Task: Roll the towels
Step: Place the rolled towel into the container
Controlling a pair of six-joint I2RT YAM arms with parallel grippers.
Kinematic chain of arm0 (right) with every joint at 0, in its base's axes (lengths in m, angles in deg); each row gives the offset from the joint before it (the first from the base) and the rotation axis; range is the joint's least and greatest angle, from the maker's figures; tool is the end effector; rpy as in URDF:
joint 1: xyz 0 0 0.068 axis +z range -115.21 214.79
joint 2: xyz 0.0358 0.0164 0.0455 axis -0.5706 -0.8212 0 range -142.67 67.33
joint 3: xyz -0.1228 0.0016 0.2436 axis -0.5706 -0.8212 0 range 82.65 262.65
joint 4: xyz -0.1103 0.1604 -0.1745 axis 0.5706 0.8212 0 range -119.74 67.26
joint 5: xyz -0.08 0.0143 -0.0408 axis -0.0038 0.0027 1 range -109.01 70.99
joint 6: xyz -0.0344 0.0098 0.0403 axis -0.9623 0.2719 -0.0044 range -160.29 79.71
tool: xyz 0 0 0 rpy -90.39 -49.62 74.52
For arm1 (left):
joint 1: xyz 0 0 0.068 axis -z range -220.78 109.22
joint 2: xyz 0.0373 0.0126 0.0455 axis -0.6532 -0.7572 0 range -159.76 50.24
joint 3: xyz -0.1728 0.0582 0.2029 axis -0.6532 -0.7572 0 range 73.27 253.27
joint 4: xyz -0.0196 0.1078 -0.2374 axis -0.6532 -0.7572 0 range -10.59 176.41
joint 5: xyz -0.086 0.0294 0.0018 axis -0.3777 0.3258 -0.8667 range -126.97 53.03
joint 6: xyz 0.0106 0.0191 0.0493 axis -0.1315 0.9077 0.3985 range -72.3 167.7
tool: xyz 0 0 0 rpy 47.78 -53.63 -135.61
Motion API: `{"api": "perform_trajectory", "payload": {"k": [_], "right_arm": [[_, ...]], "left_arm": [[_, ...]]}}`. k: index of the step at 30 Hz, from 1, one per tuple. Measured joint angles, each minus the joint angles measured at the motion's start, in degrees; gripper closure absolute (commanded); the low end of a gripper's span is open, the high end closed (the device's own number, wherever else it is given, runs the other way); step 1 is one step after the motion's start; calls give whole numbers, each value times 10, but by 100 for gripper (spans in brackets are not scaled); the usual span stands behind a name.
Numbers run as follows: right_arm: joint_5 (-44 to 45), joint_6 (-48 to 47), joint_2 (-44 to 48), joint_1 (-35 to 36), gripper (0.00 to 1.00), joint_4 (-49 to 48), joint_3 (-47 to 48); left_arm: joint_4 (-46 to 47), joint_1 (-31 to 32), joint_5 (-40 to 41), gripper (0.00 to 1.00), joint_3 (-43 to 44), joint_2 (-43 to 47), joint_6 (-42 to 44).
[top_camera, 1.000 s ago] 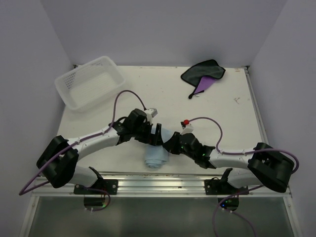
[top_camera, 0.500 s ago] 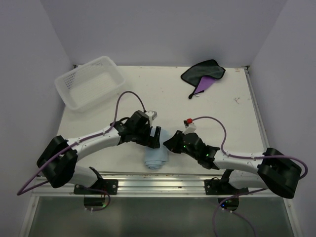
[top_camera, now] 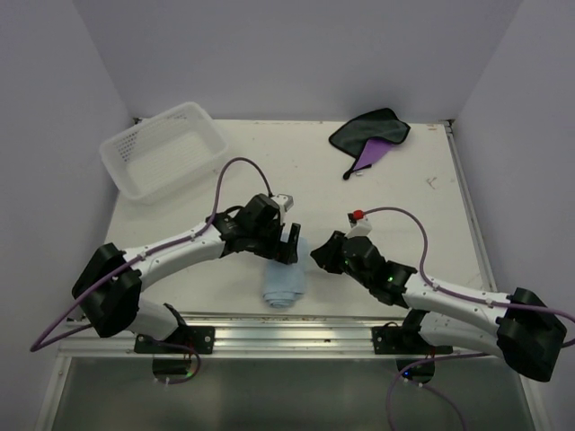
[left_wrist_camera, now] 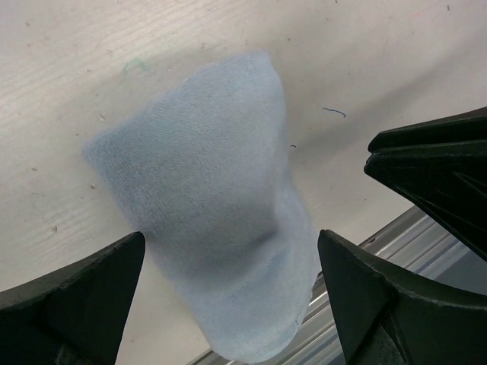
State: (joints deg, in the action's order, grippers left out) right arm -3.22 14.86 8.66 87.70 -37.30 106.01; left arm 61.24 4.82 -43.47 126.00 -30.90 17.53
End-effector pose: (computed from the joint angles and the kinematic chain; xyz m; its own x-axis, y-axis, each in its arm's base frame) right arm 0.1363 0.1642 0.1959 -0.6712 0.4216 -0.6097 -0.1250 0.7463 0.6537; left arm 0.1988 -0.2088 0.2225 -0.8671 0.1718 -0.4675 0.3714 0.8485 -0.3771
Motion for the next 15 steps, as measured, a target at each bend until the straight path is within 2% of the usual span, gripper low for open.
{"api": "perform_trajectory", "payload": {"k": [6, 15], "right_arm": [[2, -2, 19, -18, 74, 36, -3], [2, -3, 56, -39, 73, 45, -29]], "left_arm": [[-61, 31, 44, 0, 54, -54, -9], [-116, 48, 90, 0, 88, -88, -26]]}}
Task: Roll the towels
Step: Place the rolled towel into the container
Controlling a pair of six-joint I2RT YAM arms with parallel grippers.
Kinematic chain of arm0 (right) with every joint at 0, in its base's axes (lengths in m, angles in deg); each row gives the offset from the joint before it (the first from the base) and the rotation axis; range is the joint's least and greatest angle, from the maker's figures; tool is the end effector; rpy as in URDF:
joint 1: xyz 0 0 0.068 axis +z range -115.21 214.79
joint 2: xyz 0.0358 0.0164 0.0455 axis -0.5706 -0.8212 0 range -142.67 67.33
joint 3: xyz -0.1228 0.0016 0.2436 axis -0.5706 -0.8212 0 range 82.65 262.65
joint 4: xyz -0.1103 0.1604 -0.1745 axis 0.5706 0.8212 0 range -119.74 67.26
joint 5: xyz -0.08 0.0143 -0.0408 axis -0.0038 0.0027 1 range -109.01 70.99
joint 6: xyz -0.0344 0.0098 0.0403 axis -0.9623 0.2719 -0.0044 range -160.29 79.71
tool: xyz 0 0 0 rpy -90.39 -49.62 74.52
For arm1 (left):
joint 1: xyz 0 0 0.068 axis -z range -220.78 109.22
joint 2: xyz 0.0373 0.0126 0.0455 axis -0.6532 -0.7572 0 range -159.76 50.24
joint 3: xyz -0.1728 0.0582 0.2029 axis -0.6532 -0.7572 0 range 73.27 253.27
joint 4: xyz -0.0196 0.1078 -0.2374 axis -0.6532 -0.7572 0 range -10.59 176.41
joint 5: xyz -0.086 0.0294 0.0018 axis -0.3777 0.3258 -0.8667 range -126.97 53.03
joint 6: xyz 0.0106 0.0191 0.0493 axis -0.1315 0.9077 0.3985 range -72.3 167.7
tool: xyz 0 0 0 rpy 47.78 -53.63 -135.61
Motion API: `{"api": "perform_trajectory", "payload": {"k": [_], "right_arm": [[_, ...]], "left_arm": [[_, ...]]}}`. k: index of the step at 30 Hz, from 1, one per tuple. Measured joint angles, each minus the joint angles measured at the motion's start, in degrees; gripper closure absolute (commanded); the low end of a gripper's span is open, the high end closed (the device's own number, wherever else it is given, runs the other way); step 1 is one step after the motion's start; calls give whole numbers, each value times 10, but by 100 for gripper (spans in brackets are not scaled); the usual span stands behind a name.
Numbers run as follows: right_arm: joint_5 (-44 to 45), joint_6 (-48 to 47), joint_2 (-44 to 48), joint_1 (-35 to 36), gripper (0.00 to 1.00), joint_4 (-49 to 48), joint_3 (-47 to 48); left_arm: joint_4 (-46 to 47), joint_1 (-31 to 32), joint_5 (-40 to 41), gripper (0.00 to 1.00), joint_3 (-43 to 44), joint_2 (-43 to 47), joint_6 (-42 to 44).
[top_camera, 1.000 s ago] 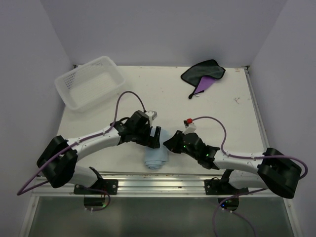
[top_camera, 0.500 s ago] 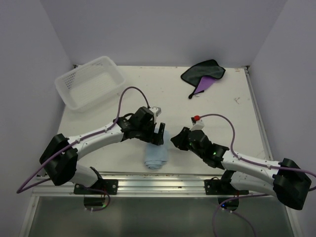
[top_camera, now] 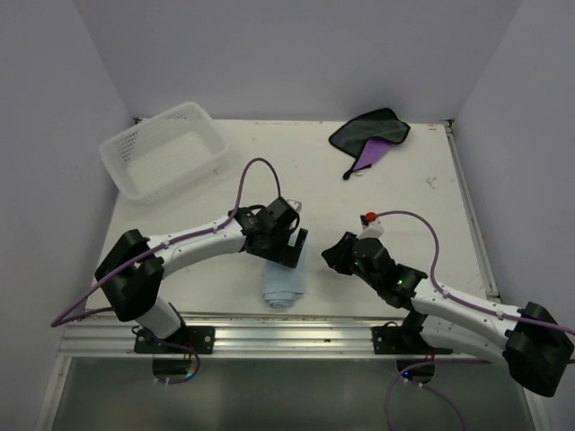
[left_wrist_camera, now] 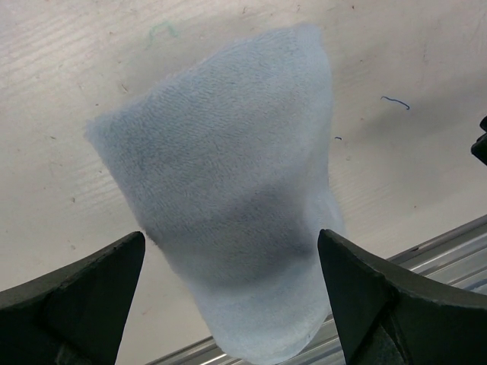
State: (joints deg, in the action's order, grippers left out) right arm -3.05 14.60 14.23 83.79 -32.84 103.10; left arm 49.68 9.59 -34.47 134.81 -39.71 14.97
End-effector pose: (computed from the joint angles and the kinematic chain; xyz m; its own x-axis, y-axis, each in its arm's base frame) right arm 0.1349 0.1403 0.1895 -0.6513 0.4496 -0.6113 -0.0622 0.7712 0.6335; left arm 0.1988 -0.2376 0.2143 -0.8965 0.2357 -0.3751 0.3245 0.9258 -0.1939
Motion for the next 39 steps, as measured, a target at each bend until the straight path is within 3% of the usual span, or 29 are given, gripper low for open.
{"api": "perform_trajectory", "payload": {"k": [10, 22, 39], "right_arm": [[-5, -2, 24, -6, 73, 8, -18], [-20, -10, 39, -16, 73, 15, -31], [-22, -15, 63, -23, 73, 32, -39]], "left_arm": [[-10, 40, 17, 0, 14, -38, -28], [2, 42, 23, 1, 14, -43, -84], [-1, 72, 63, 0, 20, -114, -114]]}}
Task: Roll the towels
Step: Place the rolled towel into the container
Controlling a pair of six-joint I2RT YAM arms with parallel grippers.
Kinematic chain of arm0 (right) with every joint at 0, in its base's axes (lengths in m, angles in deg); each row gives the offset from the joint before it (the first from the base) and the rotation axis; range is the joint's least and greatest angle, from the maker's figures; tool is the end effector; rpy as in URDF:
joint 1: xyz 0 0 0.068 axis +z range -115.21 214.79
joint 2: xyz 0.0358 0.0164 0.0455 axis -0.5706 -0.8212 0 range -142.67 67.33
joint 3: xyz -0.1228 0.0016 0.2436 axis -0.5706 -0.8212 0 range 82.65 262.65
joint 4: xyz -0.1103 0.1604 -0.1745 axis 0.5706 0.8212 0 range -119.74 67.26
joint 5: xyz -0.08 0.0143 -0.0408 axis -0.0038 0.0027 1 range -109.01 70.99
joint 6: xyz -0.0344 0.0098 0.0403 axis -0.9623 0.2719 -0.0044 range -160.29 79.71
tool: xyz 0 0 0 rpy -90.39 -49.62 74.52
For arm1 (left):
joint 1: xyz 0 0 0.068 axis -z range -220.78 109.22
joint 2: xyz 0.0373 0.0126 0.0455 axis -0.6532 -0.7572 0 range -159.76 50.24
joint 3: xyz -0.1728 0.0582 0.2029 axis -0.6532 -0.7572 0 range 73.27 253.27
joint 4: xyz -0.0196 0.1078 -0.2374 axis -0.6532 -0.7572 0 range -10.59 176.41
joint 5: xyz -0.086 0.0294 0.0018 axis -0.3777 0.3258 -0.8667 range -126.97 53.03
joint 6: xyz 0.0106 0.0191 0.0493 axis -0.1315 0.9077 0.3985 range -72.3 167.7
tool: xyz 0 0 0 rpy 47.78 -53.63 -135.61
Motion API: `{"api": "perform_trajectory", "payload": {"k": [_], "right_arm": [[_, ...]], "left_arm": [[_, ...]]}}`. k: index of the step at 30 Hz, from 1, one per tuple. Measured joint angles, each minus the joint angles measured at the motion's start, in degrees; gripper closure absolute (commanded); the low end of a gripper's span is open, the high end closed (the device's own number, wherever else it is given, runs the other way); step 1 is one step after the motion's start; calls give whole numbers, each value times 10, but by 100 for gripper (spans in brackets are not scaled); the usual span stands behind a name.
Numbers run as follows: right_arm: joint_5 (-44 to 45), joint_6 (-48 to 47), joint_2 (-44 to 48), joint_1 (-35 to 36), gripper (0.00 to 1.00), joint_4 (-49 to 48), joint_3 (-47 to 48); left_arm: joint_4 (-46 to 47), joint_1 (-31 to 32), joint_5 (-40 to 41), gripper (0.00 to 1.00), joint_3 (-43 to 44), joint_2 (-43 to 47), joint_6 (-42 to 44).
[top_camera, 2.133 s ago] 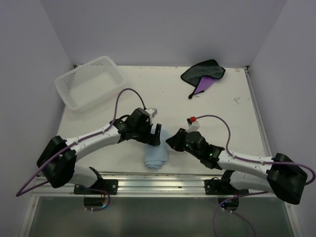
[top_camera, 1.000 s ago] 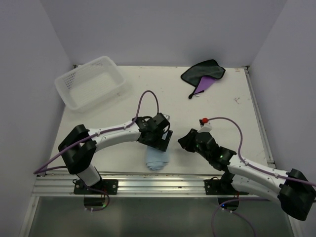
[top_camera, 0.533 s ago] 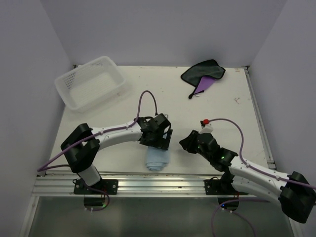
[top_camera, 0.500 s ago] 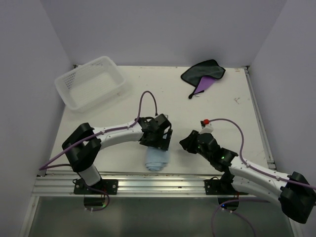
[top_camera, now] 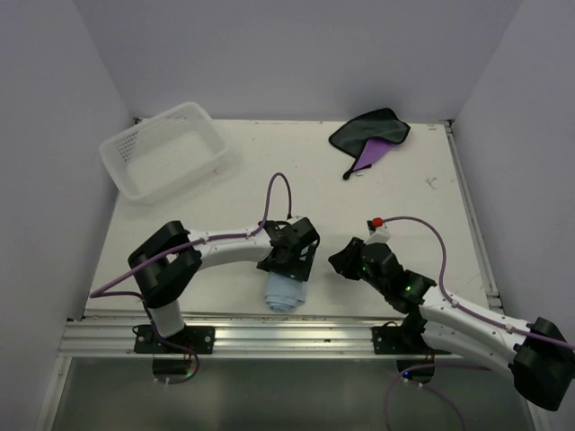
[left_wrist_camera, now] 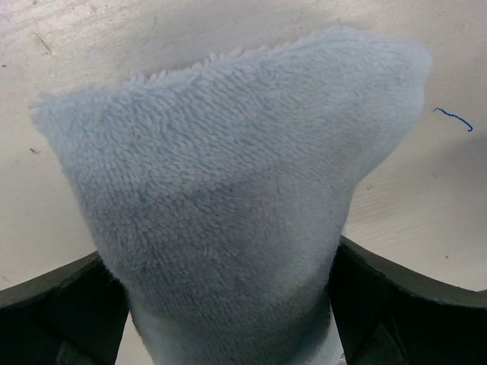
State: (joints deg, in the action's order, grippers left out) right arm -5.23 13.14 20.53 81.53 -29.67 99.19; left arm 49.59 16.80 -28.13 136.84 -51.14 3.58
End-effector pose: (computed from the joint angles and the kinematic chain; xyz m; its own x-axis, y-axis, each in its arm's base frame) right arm 0.1260 0.1216 0.1794 -0.6611 0.4357 -0.6108 -0.0593 0.7812 0.6214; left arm 0.1822 -0.2768 0.1642 -0.9366 0.1916 -0.2935 0.2232 0.9716 -0.0781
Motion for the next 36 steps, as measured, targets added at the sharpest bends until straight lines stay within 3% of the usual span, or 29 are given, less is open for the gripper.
{"api": "perform_trajectory", "payload": {"k": [7, 19, 36], "right_arm": [[0, -2, 15, -2, 73, 12, -1], [0, -4, 15, -3, 73, 21, -1], [0, -8, 12, -3, 73, 32, -1]], "left_arm": [[0, 7, 11, 3, 0, 0, -3], [-16, 24, 41, 19, 0, 0, -3], [16, 25, 12, 34, -33, 58, 28]]}}
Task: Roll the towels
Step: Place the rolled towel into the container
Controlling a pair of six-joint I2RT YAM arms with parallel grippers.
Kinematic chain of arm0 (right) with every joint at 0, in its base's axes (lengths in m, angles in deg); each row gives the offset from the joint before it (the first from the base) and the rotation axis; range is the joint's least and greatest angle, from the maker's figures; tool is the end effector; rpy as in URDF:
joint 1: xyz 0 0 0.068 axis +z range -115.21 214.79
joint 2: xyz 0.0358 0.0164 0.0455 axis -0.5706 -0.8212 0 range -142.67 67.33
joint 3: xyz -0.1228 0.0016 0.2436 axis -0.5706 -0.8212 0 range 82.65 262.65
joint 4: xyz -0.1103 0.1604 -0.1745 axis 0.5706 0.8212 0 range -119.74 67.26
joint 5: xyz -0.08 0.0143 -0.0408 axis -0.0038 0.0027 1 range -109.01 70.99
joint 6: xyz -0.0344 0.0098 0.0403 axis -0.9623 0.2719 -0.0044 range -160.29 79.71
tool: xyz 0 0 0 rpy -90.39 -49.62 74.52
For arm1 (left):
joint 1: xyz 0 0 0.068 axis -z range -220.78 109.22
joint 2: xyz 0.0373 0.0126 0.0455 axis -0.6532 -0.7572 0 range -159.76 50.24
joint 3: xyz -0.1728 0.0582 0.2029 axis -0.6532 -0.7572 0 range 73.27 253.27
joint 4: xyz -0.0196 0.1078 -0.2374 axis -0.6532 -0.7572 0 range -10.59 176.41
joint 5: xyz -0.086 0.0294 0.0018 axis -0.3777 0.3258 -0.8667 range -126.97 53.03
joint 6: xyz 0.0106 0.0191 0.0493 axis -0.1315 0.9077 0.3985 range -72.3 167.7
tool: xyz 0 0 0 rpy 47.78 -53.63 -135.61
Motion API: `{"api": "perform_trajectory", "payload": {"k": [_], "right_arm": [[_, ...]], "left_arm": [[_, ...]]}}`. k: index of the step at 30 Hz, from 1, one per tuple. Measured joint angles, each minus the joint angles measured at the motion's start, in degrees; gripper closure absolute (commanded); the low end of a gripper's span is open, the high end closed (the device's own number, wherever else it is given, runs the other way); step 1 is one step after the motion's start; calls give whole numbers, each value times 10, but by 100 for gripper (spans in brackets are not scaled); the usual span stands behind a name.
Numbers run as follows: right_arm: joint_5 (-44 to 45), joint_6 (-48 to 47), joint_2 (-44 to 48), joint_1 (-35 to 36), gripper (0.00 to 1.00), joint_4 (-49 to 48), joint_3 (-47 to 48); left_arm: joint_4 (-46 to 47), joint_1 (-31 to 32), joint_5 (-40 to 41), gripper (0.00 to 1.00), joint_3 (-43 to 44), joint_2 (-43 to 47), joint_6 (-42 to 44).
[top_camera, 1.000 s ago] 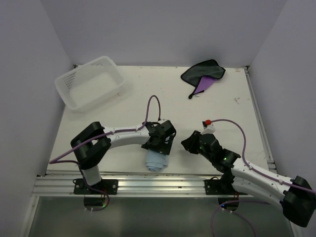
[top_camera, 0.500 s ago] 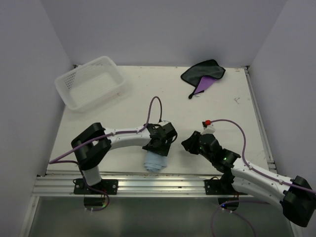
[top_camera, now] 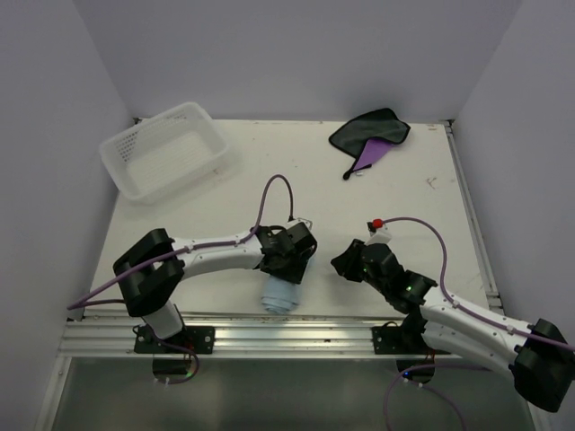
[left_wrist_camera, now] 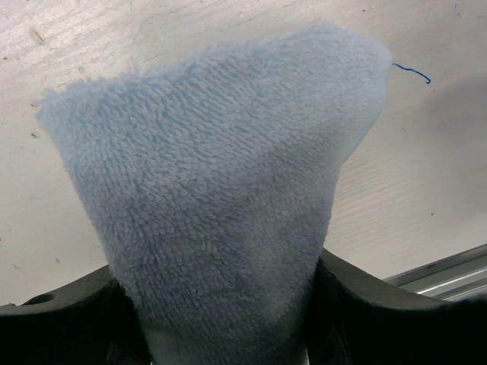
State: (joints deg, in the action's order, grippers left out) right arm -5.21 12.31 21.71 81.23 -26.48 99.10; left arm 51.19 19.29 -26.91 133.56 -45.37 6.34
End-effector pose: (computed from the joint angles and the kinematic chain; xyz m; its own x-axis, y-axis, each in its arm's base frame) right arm 0.1234 0.1175 0.1769 -0.6733 0.4115 -0.6143 -0.0494 0.8039 0.5927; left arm 0.1634 -0.2714 0.1807 -0.8977 0.2554 -0.3589 0.3078 0.9465 -0.0965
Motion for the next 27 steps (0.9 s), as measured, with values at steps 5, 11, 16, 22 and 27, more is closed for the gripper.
{"api": "perform_trajectory", "payload": {"k": [5, 11, 16, 22, 27], "right_arm": [[0, 0, -2, 0, 73, 5, 1], [1, 0, -1, 0, 73, 21, 6], [2, -1, -1, 0, 73, 30, 11], [2, -2, -1, 0, 73, 34, 16], [2, -4, -1, 0, 72, 43, 28]], "left_arm": [[13, 0, -14, 34, -10, 10, 6], [33, -22, -46, 37, -47, 51, 19], [45, -78, -73, 38, -63, 82, 37], [48, -139, -104, 39, -65, 100, 57], [44, -199, -140, 38, -62, 105, 82]]}}
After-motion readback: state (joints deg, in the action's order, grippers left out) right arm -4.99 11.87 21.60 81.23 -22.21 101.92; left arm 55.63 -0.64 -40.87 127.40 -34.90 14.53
